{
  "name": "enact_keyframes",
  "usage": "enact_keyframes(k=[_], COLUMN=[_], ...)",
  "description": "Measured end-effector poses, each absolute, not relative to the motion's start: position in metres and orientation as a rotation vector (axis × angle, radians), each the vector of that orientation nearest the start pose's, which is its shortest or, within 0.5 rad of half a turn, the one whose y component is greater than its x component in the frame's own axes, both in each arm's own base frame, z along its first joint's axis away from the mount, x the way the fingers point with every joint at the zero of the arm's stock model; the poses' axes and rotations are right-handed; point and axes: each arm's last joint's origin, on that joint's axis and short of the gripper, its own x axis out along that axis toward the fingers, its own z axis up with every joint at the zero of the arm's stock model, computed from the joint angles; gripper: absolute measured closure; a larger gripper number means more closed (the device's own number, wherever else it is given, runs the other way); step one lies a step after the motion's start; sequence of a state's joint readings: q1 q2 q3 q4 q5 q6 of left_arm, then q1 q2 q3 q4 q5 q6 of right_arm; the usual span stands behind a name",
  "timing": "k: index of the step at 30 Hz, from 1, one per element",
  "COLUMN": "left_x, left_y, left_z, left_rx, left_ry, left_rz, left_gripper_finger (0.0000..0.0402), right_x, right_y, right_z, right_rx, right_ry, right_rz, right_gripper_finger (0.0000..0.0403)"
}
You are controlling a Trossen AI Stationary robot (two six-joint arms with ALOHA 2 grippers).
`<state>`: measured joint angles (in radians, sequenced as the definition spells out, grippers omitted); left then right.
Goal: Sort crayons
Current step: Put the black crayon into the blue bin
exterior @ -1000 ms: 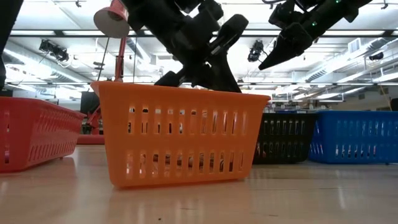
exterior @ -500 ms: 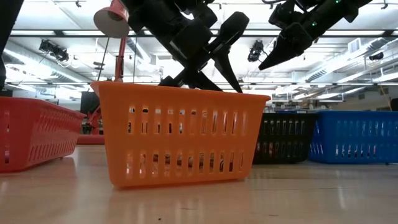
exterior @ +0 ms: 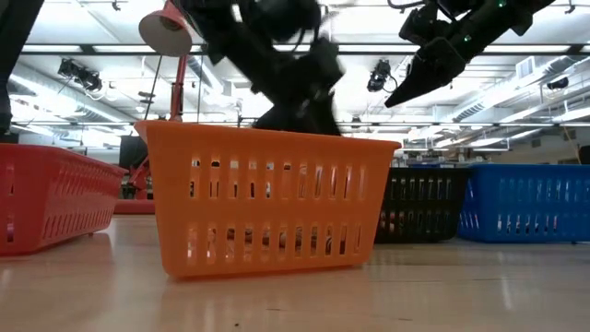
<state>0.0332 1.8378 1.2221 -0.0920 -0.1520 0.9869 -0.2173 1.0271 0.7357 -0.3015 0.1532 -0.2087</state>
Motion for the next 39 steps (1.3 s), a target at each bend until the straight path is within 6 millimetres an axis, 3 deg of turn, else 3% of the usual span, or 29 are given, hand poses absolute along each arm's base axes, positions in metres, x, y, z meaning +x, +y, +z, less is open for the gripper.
enact_keyframes(k=[4,10,17,23,32,39], left_x=[0.386,0.382,0.395,0.409,0.412,0.410], left_y=[0.039,0.062,0.057,0.046,0.047,0.046], left_z=[0.192,0.190,0.158,0.130,0.123,0.122], left_rx=[0.756,0.490,0.269,0.191,0.170,0.147], left_ry=[0.857,0.873,0.904,0.878,0.879,0.897], left_rz=[-0.242,-0.142,-0.080,-0.058,-0.015,-0.009], left_gripper_finger=[0.0281,0.0281,0.0281,0.0279,0.0273,0.0349], right_x=[0.208,0.211,0.211,0.211,0.211,0.211], right_y=[-0.051,-0.051,-0.051,-0.051,-0.051,-0.051], right_z=[0.258,0.256,0.248,0.246,0.246,0.247], right_rx=[-0.184,-0.201,-0.211,-0.210,-0.208,-0.209], right_ry=[0.644,0.587,0.570,0.569,0.567,0.566], right_rz=[-0.293,-0.298,-0.299,-0.284,-0.279,-0.279], right_gripper_finger=[0.0292,0.0292,0.0292,0.0292,0.0292,0.0292])
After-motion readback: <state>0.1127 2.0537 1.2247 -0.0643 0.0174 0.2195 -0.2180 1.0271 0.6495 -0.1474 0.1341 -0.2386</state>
